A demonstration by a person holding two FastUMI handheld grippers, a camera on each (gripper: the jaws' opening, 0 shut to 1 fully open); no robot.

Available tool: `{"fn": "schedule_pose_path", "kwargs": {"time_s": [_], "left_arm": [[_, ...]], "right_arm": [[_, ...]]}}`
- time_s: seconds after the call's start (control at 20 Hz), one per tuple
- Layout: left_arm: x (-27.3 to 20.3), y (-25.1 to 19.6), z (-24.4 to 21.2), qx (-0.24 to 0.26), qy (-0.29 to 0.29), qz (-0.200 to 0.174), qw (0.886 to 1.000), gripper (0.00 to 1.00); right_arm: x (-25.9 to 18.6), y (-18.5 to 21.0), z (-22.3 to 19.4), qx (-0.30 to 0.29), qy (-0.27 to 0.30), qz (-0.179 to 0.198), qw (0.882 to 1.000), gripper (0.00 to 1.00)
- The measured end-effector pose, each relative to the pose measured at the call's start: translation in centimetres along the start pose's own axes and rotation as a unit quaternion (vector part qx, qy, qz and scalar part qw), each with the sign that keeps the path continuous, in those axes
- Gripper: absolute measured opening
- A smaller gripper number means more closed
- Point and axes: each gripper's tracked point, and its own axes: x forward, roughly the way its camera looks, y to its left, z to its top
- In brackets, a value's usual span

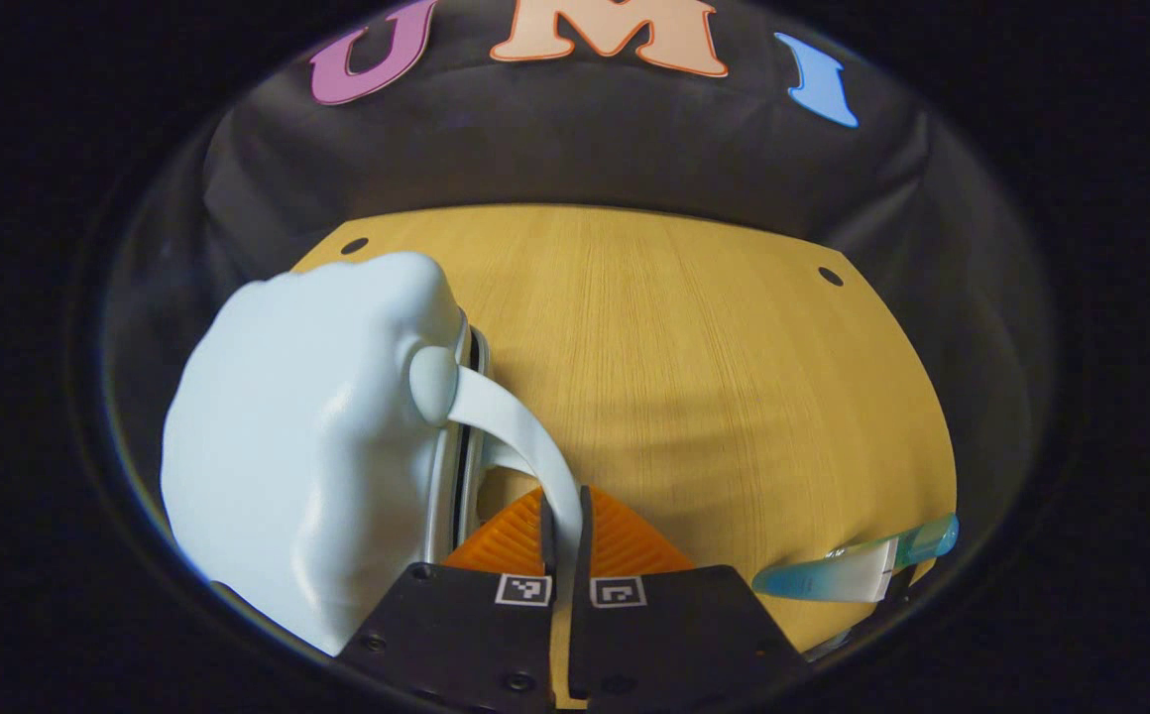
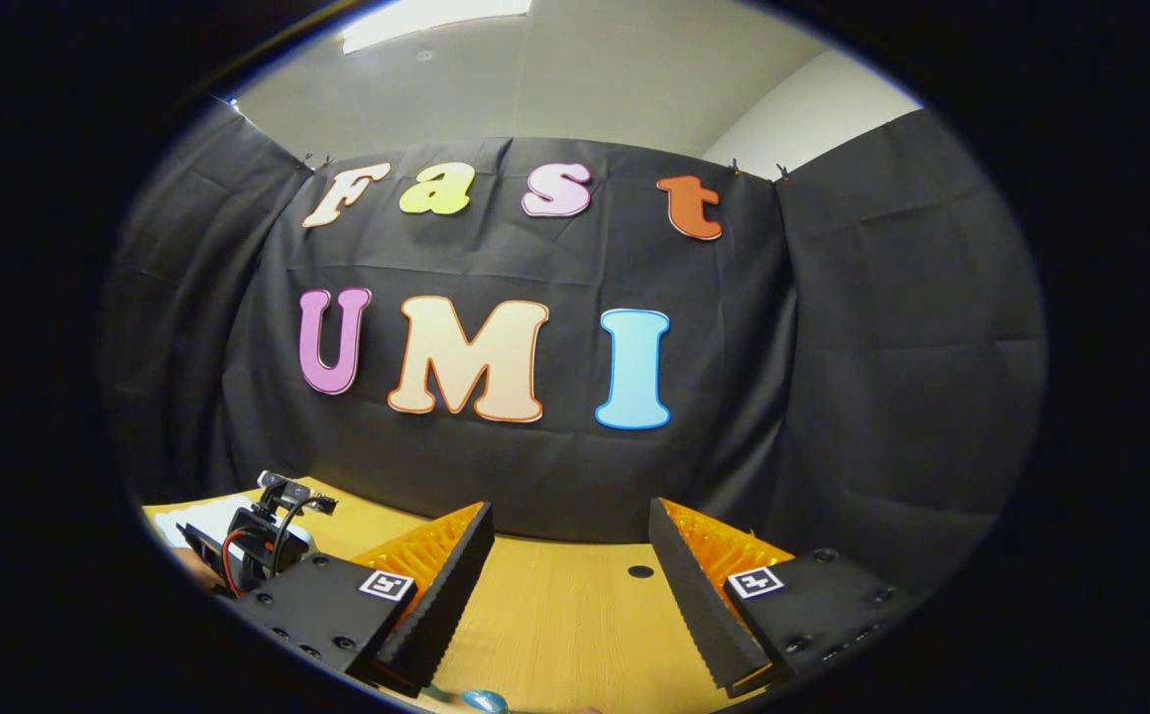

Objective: First open the suitcase, pack the skin care products into it, and then close the suitcase.

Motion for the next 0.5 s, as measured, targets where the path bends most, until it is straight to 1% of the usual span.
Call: {"fn": "schedule_pose_path", "kwargs": {"time_s": [0.05, 0.2, 0.25, 0.35, 0.4, 0.45, 0.5], "left_arm": [[-0.9, -0.2, 0.5, 0.004, -0.008, -0.007, 1.000, 0.00], [-3.1, -0.2, 1.8, -0.017, -0.013, -0.035, 0.999, 0.00], [-4.1, -0.1, 2.7, -0.019, -0.021, -0.039, 0.999, 0.00], [-5.9, 0.4, 4.1, -0.012, -0.042, -0.034, 0.998, 0.00], [-6.5, 0.8, 4.6, -0.010, -0.050, -0.032, 0.998, 0.03], [-7.3, 1.2, 5.4, -0.013, -0.058, -0.034, 0.998, 0.00], [-8.0, 1.8, 6.0, -0.022, -0.063, -0.038, 0.997, 0.00]], "right_arm": [[0.1, 0.2, 0.1, 0.002, -0.002, 0.003, 1.000, 0.99], [0.6, 0.9, -0.4, 0.014, 0.000, 0.015, 1.000, 1.00], [0.8, 1.3, -0.5, 0.020, 0.001, 0.019, 1.000, 1.00], [1.1, 2.1, -0.4, 0.030, 0.000, 0.027, 0.999, 1.00], [1.3, 2.5, -0.3, 0.034, -0.002, 0.031, 0.999, 0.99], [1.4, 2.9, -0.1, 0.038, -0.004, 0.035, 0.999, 1.00], [1.4, 3.4, -0.1, 0.040, -0.006, 0.037, 0.998, 1.00]]}}
